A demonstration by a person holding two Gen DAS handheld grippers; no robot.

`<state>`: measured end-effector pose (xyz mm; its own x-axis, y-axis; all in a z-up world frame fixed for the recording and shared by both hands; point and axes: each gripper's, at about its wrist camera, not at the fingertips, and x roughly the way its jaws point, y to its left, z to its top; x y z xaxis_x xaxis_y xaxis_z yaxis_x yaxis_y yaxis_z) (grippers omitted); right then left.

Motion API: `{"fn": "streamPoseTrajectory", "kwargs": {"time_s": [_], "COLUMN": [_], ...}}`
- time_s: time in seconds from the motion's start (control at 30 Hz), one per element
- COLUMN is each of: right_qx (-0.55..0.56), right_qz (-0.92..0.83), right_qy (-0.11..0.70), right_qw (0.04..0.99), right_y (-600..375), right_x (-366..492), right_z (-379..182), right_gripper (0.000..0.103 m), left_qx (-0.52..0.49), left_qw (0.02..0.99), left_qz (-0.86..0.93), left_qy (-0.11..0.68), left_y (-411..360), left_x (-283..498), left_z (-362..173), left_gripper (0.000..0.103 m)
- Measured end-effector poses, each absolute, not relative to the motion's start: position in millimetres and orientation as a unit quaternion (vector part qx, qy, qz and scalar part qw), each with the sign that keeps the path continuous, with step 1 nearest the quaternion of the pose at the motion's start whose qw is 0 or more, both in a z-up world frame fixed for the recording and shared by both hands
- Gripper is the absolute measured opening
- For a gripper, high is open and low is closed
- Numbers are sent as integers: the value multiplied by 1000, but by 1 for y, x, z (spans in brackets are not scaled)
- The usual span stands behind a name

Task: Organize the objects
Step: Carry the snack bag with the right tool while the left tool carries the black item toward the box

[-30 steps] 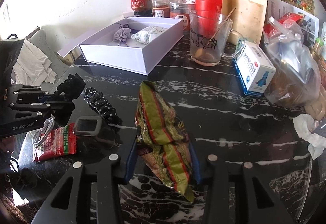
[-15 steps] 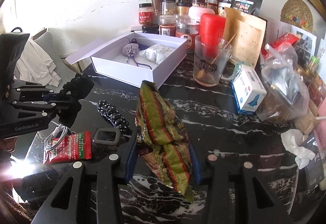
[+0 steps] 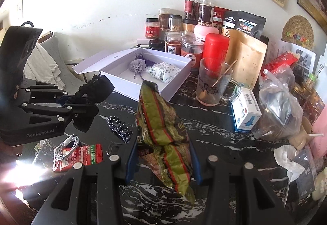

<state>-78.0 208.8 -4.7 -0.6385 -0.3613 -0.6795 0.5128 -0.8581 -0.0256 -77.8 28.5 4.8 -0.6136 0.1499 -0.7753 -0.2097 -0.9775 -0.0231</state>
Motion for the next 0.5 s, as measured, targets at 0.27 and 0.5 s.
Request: {"fn": "streamPoseTrajectory", "kwargs": {"time_s": [0.27,0.5], "right_qx": [337,334], "right_qz": [-899,-895], "right_qy": [119,128], "right_qw": [252,266], "right_y": [199,186], "right_x": [-92,-114], "right_z": [9,11], "right_gripper": [44,44], "left_qx": [-421,-421], "left_qw": [89,87], "left_qz": [902,902], "left_qy": [38,39], "left_y": [25,18], "left_x": [-98,-121], "left_z": [19,24], "left_gripper": [15,15]}}
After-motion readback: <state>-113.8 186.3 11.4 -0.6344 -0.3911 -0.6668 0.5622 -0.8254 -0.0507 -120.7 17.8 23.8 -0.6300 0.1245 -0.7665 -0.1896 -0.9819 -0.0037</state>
